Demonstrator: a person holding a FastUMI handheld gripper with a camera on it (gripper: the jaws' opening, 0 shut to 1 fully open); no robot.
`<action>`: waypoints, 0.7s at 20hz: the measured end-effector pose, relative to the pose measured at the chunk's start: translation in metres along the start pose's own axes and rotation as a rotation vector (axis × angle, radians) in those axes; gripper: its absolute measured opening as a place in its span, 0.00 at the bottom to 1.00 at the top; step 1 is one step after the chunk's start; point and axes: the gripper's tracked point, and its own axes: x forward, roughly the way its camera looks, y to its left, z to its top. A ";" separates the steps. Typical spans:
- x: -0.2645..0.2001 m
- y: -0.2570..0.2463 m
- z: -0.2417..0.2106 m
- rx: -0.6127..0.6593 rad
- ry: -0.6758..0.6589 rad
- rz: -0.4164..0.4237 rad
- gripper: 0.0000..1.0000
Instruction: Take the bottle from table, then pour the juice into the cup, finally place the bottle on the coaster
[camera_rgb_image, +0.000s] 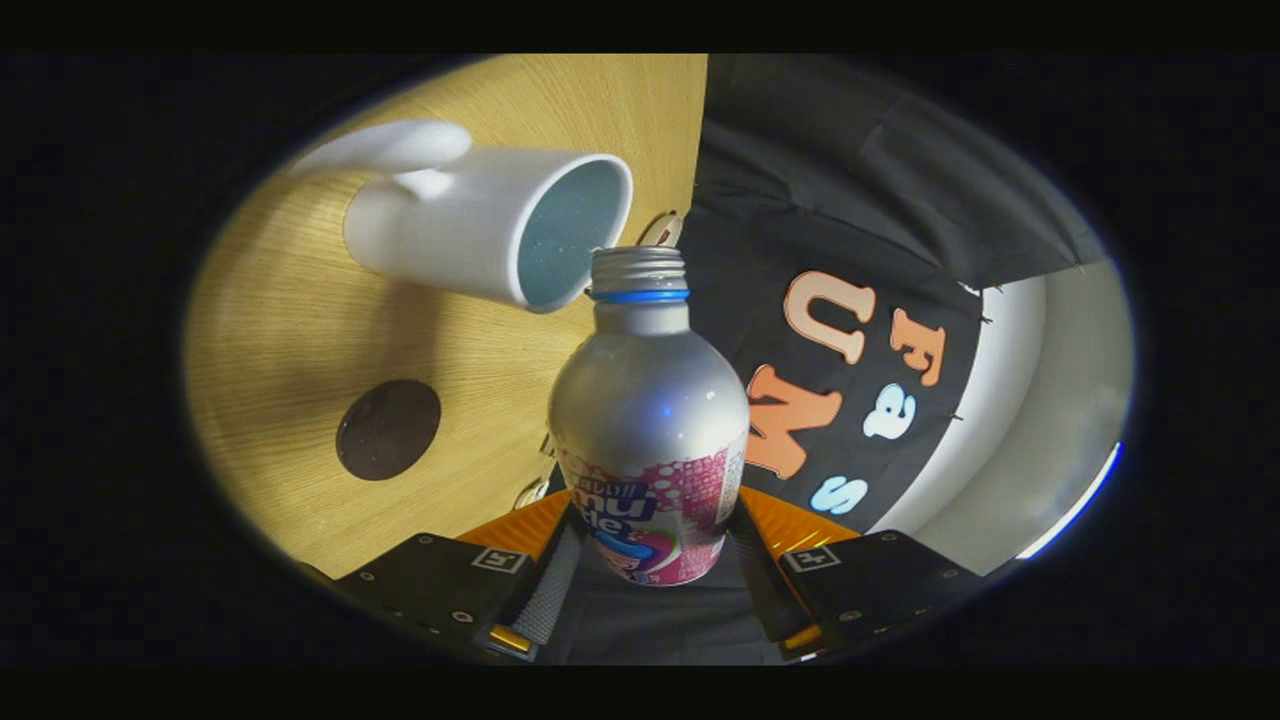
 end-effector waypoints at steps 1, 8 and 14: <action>0.000 0.000 0.000 -0.003 -0.003 0.004 0.77; 0.001 -0.005 -0.003 -0.026 -0.007 0.011 0.77; 0.001 -0.002 -0.003 -0.022 -0.013 0.036 0.77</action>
